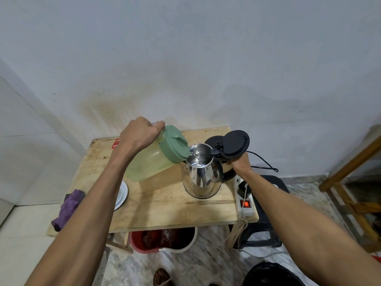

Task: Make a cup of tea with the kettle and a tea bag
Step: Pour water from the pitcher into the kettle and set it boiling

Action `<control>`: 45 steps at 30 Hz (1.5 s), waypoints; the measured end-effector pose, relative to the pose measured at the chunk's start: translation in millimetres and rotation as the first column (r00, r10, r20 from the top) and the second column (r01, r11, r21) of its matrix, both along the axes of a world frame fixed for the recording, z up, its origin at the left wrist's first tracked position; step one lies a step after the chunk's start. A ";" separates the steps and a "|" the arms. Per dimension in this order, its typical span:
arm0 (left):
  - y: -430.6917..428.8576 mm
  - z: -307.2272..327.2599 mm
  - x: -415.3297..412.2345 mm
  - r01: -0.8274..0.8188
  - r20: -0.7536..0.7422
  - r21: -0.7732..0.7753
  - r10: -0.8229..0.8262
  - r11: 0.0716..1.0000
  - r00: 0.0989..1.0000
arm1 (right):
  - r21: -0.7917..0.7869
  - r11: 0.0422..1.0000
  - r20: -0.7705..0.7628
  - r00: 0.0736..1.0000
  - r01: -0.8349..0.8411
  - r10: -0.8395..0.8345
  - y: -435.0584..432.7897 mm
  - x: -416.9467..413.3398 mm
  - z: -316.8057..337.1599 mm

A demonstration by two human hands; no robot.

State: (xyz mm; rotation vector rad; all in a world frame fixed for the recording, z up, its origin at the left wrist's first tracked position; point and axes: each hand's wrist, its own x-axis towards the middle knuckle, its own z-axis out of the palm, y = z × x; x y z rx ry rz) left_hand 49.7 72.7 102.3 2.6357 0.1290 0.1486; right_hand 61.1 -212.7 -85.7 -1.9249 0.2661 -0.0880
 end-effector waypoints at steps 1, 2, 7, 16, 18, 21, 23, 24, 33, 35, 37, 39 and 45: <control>-1.0 0.1 -0.1 0.000 0.005 0.011 0.000 1.000 1.000 | 0.003 1.000 -0.002 1.000 0.003 -0.003 -0.1 0.0 -0.2; -1.8 0.1 -0.3 -0.001 0.009 0.018 0.001 1.000 1.000 | 0.006 1.000 -0.005 1.000 0.005 -0.005 -0.2 -0.1 -0.2; -2.2 0.0 0.1 -0.001 0.012 0.047 0.000 0.999 1.000 | 0.006 1.000 -0.008 1.000 0.000 0.000 -0.9 0.5 -1.4; -3.7 2.3 1.2 0.005 0.009 0.079 -0.006 0.997 1.000 | 0.002 1.000 -0.013 1.000 -0.017 0.017 -2.8 1.0 -2.8; -3.9 3.1 1.5 0.001 0.005 0.079 -0.001 0.997 1.000 | -0.003 1.000 -0.006 1.000 -0.023 0.023 -3.3 0.4 -2.6; -4.4 3.9 1.2 0.000 0.006 0.082 -0.001 0.997 1.000 | 0.000 1.000 0.006 1.000 -0.021 0.021 -3.5 0.0 -2.4; -4.4 4.0 1.2 0.000 0.005 0.082 -0.001 0.997 1.000 | 0.000 1.000 0.013 1.000 -0.018 0.018 -3.1 0.1 -2.2; -4.3 3.7 1.2 0.000 0.003 0.082 -0.001 0.997 1.000 | -0.005 1.000 0.018 1.000 -0.020 0.020 -3.1 0.4 -2.8; -3.4 3.1 1.2 0.015 0.000 0.085 -0.015 0.996 1.000 | -0.011 1.000 0.006 1.000 -0.017 0.017 -2.1 0.6 -2.2; -3.2 3.3 1.4 0.016 0.002 0.085 -0.017 0.996 1.000 | -0.007 1.000 0.000 1.000 -0.014 0.014 -1.9 0.5 -1.7; -3.2 3.9 2.0 0.018 0.004 0.086 -0.018 0.996 1.000 | -0.003 1.000 -0.007 1.000 -0.011 0.011 -2.1 0.3 -1.9; -3.3 4.6 2.3 0.020 0.003 0.088 -0.021 0.996 1.000 | 0.005 1.000 -0.010 1.000 -0.006 0.006 -2.2 -0.6 -1.2; -2.9 5.6 3.8 0.028 0.007 0.099 -0.029 0.995 1.000 | -0.012 1.000 -0.021 1.000 -0.001 0.001 -2.7 -0.3 -1.8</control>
